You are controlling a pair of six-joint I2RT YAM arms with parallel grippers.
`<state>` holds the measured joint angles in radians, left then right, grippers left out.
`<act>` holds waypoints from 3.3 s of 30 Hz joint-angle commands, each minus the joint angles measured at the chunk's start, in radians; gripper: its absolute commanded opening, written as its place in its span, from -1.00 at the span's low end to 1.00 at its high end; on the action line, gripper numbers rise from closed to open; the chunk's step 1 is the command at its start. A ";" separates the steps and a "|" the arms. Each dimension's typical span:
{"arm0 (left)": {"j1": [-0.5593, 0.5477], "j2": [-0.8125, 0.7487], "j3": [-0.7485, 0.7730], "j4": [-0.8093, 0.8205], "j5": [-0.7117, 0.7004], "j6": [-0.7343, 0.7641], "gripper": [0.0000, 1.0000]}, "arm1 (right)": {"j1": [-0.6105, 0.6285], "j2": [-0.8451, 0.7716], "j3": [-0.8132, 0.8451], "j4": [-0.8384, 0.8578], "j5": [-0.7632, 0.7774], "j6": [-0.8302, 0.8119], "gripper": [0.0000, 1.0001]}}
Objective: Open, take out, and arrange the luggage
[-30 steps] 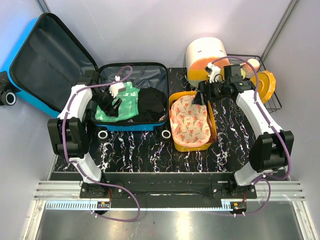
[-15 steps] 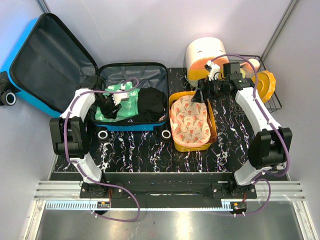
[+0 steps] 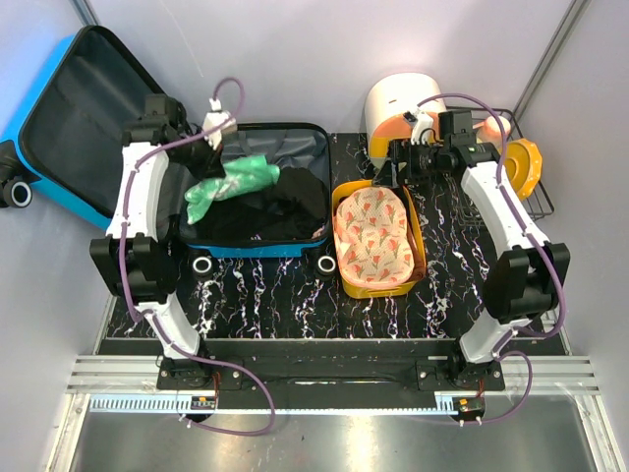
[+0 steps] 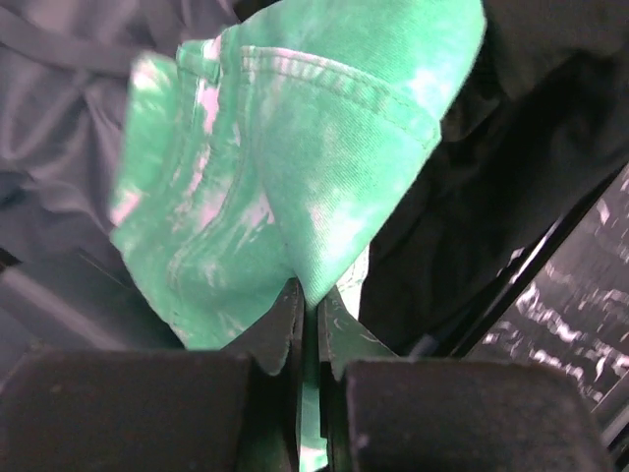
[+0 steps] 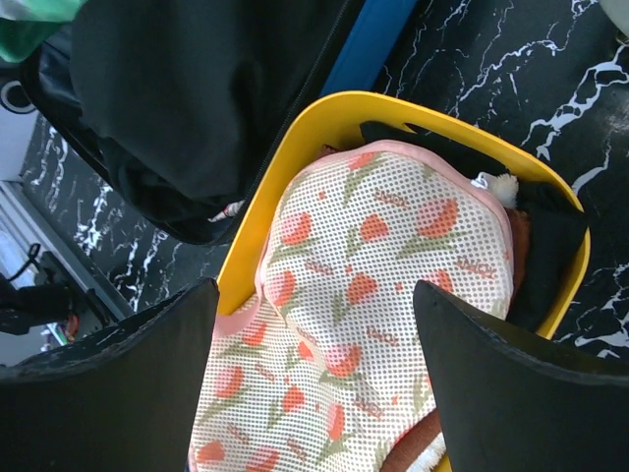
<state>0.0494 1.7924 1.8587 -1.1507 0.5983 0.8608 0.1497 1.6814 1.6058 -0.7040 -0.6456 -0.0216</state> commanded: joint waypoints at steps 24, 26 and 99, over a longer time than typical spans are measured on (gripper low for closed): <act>-0.244 -0.160 -0.157 0.296 0.456 -0.543 -1.00 | 0.158 0.217 0.170 0.227 -0.163 0.533 0.96; -0.279 -0.191 -0.231 0.296 0.442 -0.494 -1.00 | 0.186 0.241 0.216 0.228 -0.138 0.560 0.98; -0.416 -0.341 -0.352 0.305 0.278 -0.284 -1.00 | 0.344 0.376 0.376 -0.106 -0.166 0.523 0.66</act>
<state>-0.3496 1.5253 1.4635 -0.9092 0.8021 0.5537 0.4793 2.0426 1.9118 -0.8303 -0.6811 0.4515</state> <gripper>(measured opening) 0.049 0.962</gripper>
